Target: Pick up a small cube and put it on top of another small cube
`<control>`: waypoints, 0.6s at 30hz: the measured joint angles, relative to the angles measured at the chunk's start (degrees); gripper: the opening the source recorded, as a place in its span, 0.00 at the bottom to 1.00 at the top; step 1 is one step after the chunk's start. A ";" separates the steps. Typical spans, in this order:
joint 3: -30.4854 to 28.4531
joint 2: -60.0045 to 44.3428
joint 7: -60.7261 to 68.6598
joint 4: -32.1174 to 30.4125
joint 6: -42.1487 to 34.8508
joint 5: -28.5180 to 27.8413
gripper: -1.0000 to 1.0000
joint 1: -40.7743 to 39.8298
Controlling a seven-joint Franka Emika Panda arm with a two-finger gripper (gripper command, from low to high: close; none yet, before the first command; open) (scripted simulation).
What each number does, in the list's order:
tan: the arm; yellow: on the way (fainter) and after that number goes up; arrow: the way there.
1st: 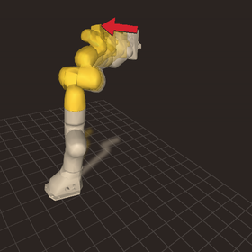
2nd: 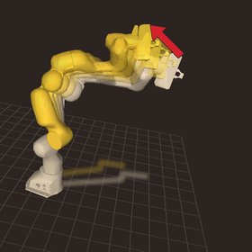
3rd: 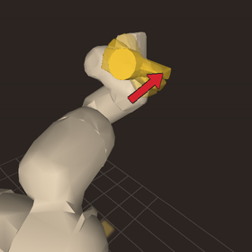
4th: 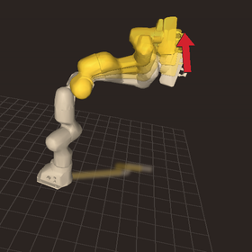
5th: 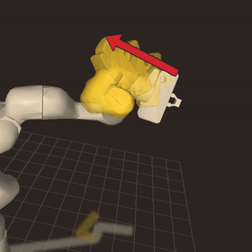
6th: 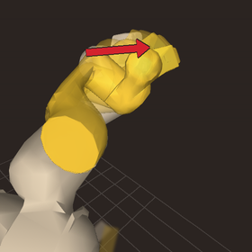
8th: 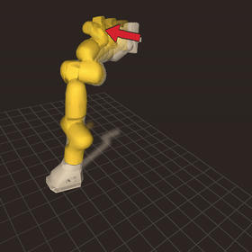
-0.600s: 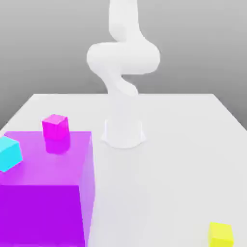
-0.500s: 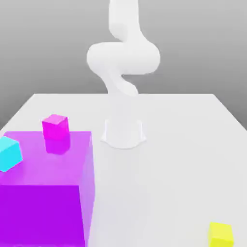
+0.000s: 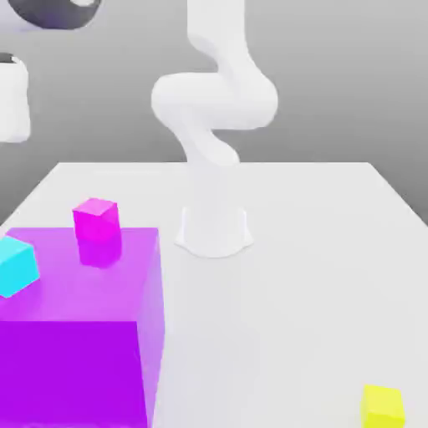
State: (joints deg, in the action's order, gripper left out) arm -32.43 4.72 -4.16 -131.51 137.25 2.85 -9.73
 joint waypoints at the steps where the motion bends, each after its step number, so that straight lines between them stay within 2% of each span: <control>1: -0.99 -2.35 2.67 -0.42 0.56 1.18 0.50 -1.52; 8: -2.28 -17.11 18.93 -4.42 4.80 9.03 0.50 -12.43; 18: -2.45 -11.30 6.52 -24.44 19.01 9.07 0.50 -7.34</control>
State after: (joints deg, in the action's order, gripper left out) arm -34.89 -6.58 2.36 -155.95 156.26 11.91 -17.07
